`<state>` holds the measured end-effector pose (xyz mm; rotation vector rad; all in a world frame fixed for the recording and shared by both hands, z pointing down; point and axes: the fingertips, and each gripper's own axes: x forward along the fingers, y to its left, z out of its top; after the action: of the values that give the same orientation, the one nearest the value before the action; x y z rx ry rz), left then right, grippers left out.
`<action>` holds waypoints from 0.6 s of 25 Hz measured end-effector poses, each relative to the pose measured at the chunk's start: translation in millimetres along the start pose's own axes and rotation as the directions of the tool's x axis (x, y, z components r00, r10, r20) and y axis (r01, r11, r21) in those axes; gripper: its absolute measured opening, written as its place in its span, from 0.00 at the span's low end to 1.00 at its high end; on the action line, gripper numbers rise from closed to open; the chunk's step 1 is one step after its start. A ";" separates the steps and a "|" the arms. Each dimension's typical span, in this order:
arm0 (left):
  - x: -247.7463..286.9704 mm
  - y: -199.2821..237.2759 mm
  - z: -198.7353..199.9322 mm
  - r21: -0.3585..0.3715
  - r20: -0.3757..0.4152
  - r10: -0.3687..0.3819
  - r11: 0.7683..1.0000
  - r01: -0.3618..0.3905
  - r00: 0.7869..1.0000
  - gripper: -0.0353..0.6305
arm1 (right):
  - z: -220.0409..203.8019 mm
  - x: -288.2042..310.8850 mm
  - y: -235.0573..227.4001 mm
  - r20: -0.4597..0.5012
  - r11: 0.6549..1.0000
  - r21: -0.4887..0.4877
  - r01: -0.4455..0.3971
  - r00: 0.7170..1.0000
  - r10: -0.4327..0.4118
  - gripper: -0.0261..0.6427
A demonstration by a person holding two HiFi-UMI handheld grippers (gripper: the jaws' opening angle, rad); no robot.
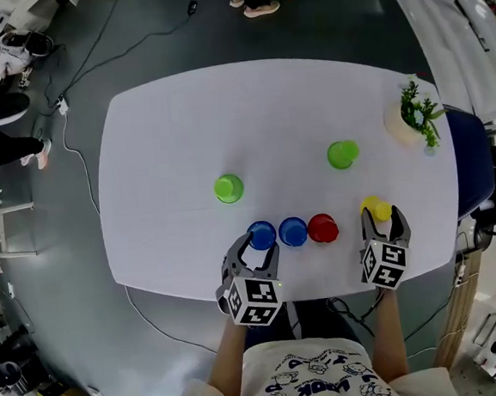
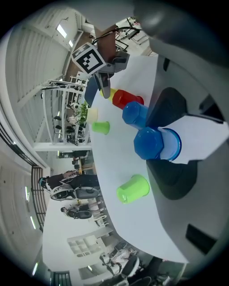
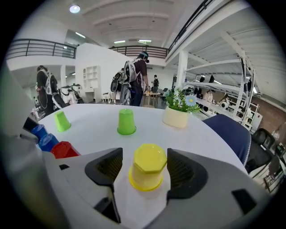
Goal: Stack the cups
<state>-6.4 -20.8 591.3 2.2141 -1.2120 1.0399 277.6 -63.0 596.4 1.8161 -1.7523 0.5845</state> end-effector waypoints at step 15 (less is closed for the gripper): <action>9.2 -3.8 -12.1 -0.017 -0.006 0.015 1.000 -0.015 1.000 0.41 | 27.4 -26.4 10.7 0.104 0.997 -0.055 -0.055 0.993 0.061 0.41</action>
<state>-5.0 -15.9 606.1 2.1908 -1.2320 1.0380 263.7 -60.7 559.4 1.7952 -1.8782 0.4688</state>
